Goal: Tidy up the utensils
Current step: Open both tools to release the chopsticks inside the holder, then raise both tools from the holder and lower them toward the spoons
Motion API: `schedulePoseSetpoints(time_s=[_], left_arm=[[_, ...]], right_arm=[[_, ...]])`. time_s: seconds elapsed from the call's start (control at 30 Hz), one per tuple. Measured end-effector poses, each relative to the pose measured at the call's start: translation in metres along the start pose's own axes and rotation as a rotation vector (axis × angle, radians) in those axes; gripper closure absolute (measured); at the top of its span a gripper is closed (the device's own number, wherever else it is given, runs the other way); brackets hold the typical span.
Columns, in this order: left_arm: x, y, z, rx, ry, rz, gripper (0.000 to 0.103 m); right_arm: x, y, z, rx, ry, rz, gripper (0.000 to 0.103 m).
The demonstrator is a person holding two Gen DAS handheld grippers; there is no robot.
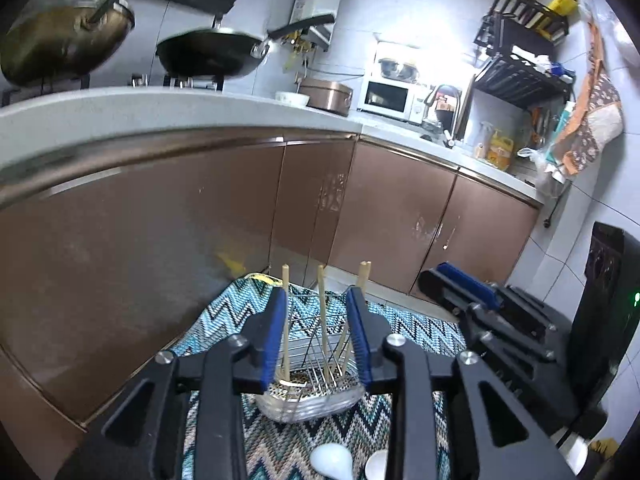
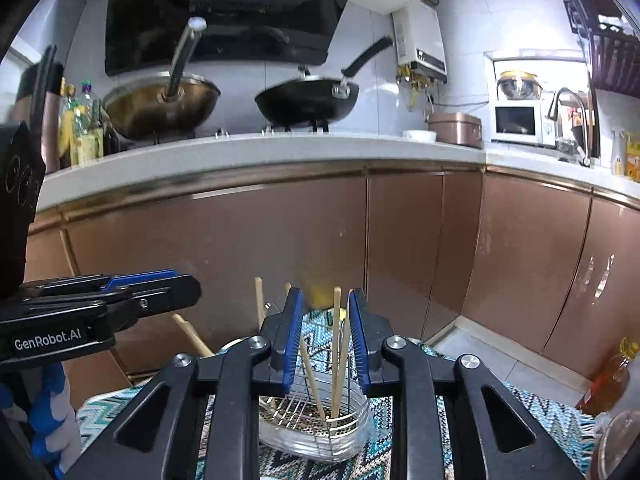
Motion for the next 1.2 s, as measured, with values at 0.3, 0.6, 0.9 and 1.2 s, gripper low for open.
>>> schedulePoseSetpoints(time_s=[0.3,0.6,0.9,1.2], left_arm=[[-0.062,0.006,0.007,0.025,0.041,0.006,0.072],[-0.105,0.012,-0.003,0.025,0.081,-0.01,0.072],[-0.129,0.015,-0.025,-0.012,0.136,-0.027,0.072],[-0.138,0.012,-0.041,-0.012,0.172,-0.044,0.068]], right_arm=[[-0.063,0.012,0.016,0.0,0.042,-0.007,0.079],[-0.112,0.015,0.004,0.016,0.124,-0.043,0.079],[-0.145,0.005,-0.01,0.071,0.176,-0.078,0.079],[-0.169,-0.005,-0.013,0.091,0.19,-0.092,0.075]])
Point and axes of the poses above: each gripper's, at about its wrist camera, not at the fingertips, and x roughly the way its jaws point, y to its left, z to its top, the point moved 2 cm from there along x, roughly the way its jaws point, and after that the axes turned 12 degrees about -y, right-handed, at the moved point
